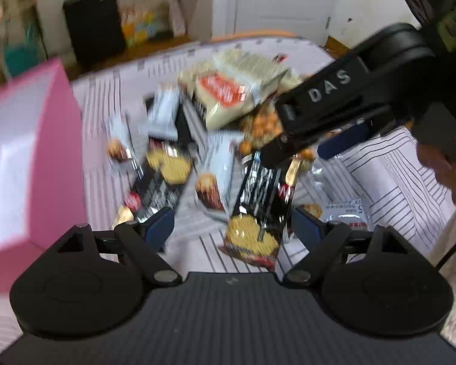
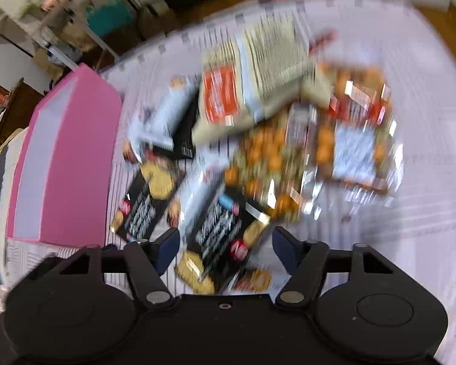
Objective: Organize snacks
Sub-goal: 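Lower the left tool onto the black NB cracker pack and close it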
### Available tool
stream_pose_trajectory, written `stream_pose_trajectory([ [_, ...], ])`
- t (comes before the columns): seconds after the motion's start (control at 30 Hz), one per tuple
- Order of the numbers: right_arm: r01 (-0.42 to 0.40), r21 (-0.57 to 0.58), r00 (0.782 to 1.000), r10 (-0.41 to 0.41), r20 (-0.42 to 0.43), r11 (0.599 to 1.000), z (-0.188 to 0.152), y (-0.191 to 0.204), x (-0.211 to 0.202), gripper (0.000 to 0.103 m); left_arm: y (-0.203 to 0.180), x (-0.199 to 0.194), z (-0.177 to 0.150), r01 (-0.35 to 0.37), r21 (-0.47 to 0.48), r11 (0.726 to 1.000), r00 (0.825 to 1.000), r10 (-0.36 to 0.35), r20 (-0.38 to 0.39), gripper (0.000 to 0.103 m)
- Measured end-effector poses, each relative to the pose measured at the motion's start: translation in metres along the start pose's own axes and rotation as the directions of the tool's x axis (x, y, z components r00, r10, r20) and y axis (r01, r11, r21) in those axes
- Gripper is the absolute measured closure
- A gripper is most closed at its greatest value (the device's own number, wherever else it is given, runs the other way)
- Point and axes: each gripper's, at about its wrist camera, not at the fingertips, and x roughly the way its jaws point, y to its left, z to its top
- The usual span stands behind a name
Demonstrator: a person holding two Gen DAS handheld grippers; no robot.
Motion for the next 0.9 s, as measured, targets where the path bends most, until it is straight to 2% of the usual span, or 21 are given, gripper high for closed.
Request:
stream_pose_trajectory([
  [0.1,0.006,0.053,1.000,-0.005,-0.030,0.999,-0.002,-0.010,0.014,0.033,0.004,0.015,-0.013,0.011,0.009,1.000,1.000,-0.011,0.000,0.019],
  [0.2,-0.016,0.104,0.999,0.019,-0.028,0.994,0.003,-0.015,0.020,0.033,-0.001,0.027,-0.028,0.014,0.107,0.994,0.999,-0.019,0.041,0.019],
  [0.3,0.003,0.101,1.000,-0.002,-0.010,0.995,0.007,-0.013,0.025,0.033,-0.010,0.042,-0.034,0.025,0.192,0.981,1.000,-0.027,0.007,0.019],
  [0.4,0.011,0.097,1.000,-0.008,-0.030,0.995,0.008,-0.010,0.035,0.032,-0.011,0.055,-0.035,0.033,0.171,0.985,0.999,-0.030,-0.017,0.019],
  [0.53,0.007,0.098,0.999,-0.003,-0.039,0.995,0.014,-0.007,0.046,0.022,-0.019,0.061,-0.038,-0.004,0.234,0.972,0.999,-0.004,0.032,0.019],
  [0.63,0.007,0.110,0.999,-0.003,-0.032,0.994,0.016,-0.005,0.053,0.020,-0.023,0.061,-0.038,-0.007,0.226,0.974,0.999,-0.001,0.033,0.022],
  [0.67,0.017,0.104,0.999,-0.015,-0.028,0.994,0.015,-0.004,0.052,0.022,-0.024,0.060,-0.038,-0.001,0.226,0.974,1.000,-0.006,0.030,0.032],
  [0.7,0.039,0.094,0.999,-0.037,-0.025,0.995,0.014,-0.003,0.052,0.031,-0.026,0.058,-0.037,0.003,0.236,0.972,0.999,-0.010,0.030,0.047],
  [0.73,0.054,0.083,0.998,-0.052,-0.025,0.995,0.013,-0.001,0.052,0.045,-0.030,0.055,-0.037,0.006,0.246,0.969,0.999,-0.014,0.031,0.052],
  [0.83,0.046,0.083,0.999,-0.045,-0.012,0.995,0.011,-0.003,0.048,0.055,-0.032,0.051,-0.035,0.016,0.256,0.967,1.000,-0.021,0.015,0.056],
  [0.9,0.035,0.090,0.999,-0.034,-0.012,0.995,0.010,-0.005,0.044,0.057,-0.031,0.047,-0.034,0.031,0.234,0.972,0.999,-0.032,0.001,0.056],
])
